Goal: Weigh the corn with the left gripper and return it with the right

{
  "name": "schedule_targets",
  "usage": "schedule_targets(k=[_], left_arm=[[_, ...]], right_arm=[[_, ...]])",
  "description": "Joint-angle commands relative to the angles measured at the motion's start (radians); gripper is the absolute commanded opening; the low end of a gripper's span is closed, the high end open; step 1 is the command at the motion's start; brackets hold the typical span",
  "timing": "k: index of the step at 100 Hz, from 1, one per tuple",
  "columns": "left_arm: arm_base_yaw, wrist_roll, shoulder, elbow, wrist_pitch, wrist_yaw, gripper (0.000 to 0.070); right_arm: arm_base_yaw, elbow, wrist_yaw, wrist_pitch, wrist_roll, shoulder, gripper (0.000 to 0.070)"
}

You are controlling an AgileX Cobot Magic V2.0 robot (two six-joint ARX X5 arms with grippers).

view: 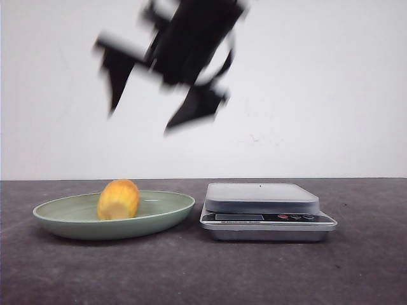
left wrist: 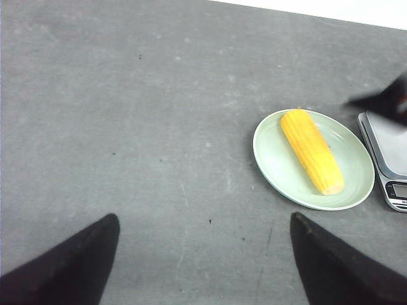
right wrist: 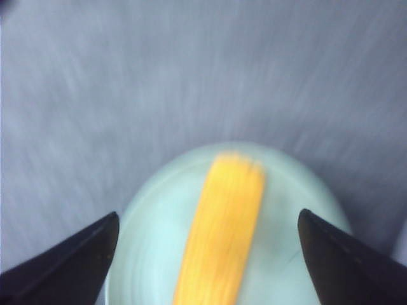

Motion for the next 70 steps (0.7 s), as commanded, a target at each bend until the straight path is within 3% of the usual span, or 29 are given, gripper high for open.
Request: schedule_targets(k=[1, 22, 43, 56, 70], left_arm=[[-0.003, 0.003, -0.001, 0.01, 0.011, -0.006, 0.0503], [-0.003, 0.004, -0.001, 0.01, 0.016, -0.006, 0.0503], [-0.003, 0.003, -0.001, 0.01, 0.043, -0.003, 0.0503], [-0.003, 0.003, -0.001, 0.01, 0.053, 0.003, 0.0503], [-0.003, 0.003, -0.001, 0.01, 0.073, 0.003, 0.0503]], right_arm=[[-0.025, 0.029, 0.013, -0.037, -0.086, -0.09, 0.055], [-0.149, 0.029, 0.129, -0.243, -0.25, -0.454, 0.055], [-0.269, 0.029, 0.235, -0.506, -0.327, -0.836, 0.055], [-0.278, 0.028, 0.335, -0.716, -0.339, -1.019, 0.055], [-0.278, 0.026, 0.339, -0.922, -0.296, -1.172, 0.055]])
